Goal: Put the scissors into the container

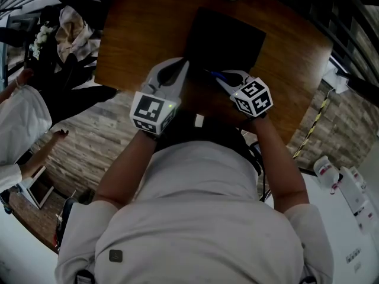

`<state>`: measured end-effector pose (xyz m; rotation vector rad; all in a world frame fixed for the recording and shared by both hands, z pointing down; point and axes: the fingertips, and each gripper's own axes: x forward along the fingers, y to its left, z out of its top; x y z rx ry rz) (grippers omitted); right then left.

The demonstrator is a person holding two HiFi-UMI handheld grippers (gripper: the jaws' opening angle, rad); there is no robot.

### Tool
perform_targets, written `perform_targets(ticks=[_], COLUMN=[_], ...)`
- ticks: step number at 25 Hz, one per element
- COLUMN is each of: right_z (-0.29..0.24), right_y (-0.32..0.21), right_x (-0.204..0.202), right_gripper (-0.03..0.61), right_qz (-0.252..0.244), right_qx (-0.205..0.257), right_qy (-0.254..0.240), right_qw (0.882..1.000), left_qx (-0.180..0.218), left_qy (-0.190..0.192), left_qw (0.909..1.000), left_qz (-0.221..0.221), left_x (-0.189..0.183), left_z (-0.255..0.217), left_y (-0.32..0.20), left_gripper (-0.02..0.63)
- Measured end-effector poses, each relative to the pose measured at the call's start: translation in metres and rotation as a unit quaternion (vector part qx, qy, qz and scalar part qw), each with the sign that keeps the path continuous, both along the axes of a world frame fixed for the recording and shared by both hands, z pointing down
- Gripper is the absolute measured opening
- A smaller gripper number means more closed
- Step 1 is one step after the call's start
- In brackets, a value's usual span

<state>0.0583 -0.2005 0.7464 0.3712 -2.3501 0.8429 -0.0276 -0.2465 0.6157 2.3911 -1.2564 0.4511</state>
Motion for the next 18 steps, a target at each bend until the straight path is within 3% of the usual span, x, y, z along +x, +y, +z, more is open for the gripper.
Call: perform_targets(ticks=[18], right_z=[0.012], right_y=[-0.004], right_x=[-0.001], right_gripper=[0.086], right_qz=[-0.008], right_qx=[-0.001], right_qy=[0.028], right_qw=[1.000], left_qx=[-0.014], left_qy=[0.003], left_qw=[0.9999], left_qz=[0.002], left_x=[0.004], left_z=[0.013], left_y=[-0.006], left_gripper=[0.000])
